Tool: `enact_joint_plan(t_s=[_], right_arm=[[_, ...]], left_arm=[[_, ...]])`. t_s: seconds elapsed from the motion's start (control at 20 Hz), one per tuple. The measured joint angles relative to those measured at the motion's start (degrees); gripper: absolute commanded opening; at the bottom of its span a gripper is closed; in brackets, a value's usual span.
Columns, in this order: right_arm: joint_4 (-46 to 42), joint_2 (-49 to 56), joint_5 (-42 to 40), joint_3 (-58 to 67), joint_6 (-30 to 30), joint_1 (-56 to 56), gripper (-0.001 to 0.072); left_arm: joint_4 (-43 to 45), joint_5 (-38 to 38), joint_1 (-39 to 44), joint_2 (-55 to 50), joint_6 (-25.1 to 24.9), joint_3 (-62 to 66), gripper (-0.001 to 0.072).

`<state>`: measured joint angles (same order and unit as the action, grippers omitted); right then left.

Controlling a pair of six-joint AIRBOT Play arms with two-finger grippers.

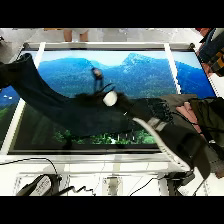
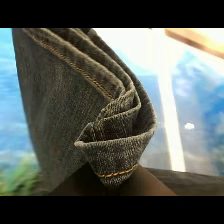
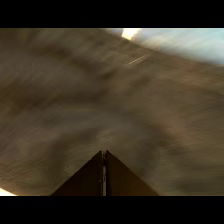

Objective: Fold the clothes and pants, and hang the long-sleeved shirts on hangers.

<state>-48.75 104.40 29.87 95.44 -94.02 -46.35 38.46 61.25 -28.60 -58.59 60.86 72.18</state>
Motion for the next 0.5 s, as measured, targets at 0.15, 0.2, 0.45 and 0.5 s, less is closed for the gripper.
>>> enact_joint_plan(t_s=[0.15,0.2,0.45,0.5], right_arm=[[1.97,4.11,-3.30,3.10,0.00,-7.50,0.0037],[2.29,5.07,-4.07,3.87,0.00,-9.29,0.0038],[0.07,6.54,-4.59,5.35,0.02,-9.86,0.0039],[-0.98,6.27,-3.58,5.46,0.04,-8.26,0.0038]], left_arm=[[-1.53,0.42,2.91,0.33,0.00,0.00,0.0024],[-1.77,0.52,3.82,0.37,-0.02,0.00,0.0024],[-2.56,0.72,7.26,0.46,-0.02,-0.04,0.0024],[-2.58,0.70,7.91,0.35,-0.02,-0.04,0.0024]])
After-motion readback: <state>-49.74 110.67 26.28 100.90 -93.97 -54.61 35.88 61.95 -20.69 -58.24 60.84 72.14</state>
